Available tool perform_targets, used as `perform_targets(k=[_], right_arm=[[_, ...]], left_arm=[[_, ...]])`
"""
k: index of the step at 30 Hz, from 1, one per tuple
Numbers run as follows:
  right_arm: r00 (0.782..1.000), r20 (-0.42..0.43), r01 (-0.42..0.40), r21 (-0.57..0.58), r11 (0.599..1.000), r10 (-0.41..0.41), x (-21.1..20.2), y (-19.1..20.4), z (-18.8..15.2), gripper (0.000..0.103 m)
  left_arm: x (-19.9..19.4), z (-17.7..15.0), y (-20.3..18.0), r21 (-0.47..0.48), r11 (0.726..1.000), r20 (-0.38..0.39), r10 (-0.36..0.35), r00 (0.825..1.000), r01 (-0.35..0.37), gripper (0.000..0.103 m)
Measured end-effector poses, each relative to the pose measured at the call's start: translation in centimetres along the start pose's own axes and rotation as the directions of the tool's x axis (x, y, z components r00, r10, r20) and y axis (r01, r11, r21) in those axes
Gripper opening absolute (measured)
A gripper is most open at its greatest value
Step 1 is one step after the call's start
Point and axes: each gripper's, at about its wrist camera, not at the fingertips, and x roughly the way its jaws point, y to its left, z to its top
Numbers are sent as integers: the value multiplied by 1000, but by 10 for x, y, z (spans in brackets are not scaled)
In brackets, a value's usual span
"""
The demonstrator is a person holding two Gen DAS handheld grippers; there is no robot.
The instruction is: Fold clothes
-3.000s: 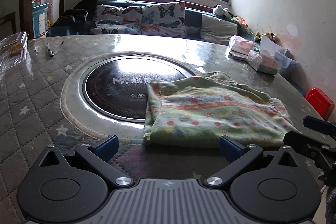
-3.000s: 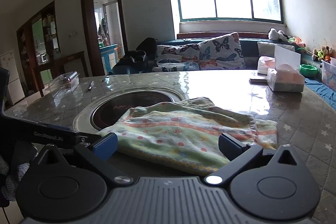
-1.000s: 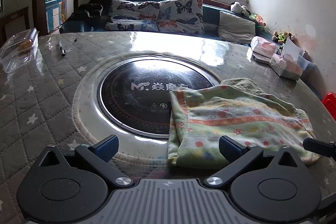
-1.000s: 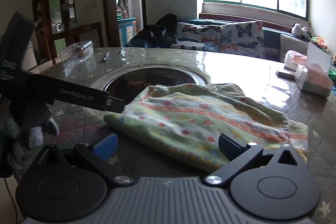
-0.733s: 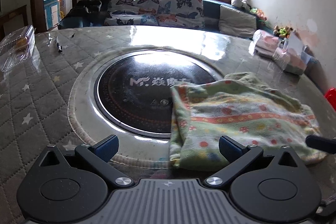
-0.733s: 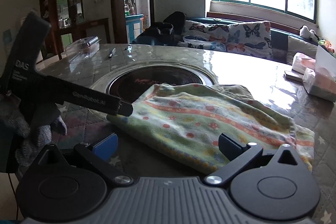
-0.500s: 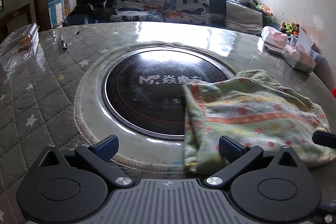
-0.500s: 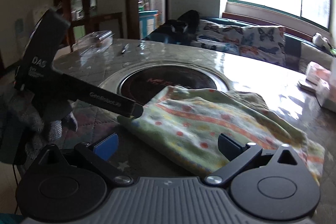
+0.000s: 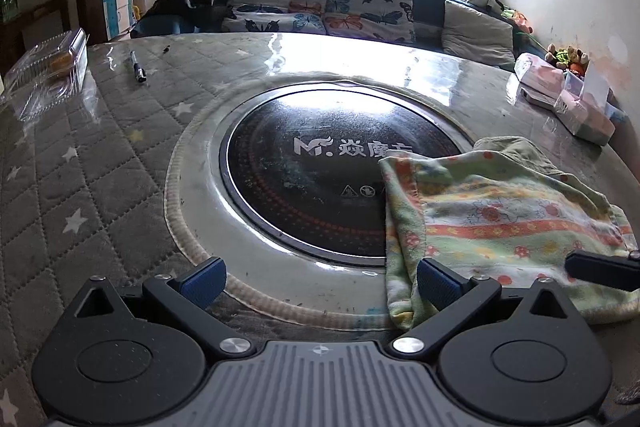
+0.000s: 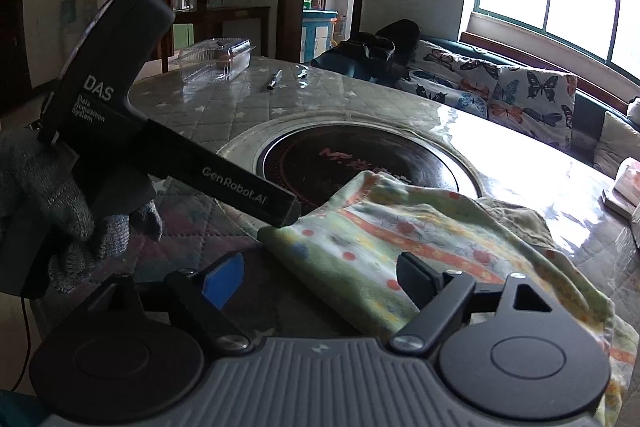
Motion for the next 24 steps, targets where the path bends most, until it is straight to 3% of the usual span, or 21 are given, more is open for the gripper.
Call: perform_targets(k=[6, 9, 12, 17, 21, 24], right_arm=[[1000, -11, -17, -23, 1000, 16, 11, 6, 1, 78], [999, -31, -31, -64, 997, 29, 22, 13, 4, 70], [999, -42, -32, -110, 993, 28, 31, 21, 6, 66], [999, -54, -8, -136, 991, 1, 43, 28, 7, 51], [999, -44, -8, -95, 995, 4, 42, 21, 7, 33], [998, -29, -54, -9, 998, 54, 34, 7, 9, 22]], left_arm=[[-3, 2, 5, -17, 1000, 3, 12, 1000, -12, 103], [-5, 3, 9, -34, 999, 3, 1, 1000, -1, 103], [-7, 5, 14, -74, 996, 8, -40, 999, 40, 103], [-7, 8, 18, -129, 985, 0, -119, 993, 118, 103], [-5, 12, 20, -187, 965, -3, -189, 982, 185, 102], [-2, 16, 21, -242, 941, -8, -245, 970, 236, 102]])
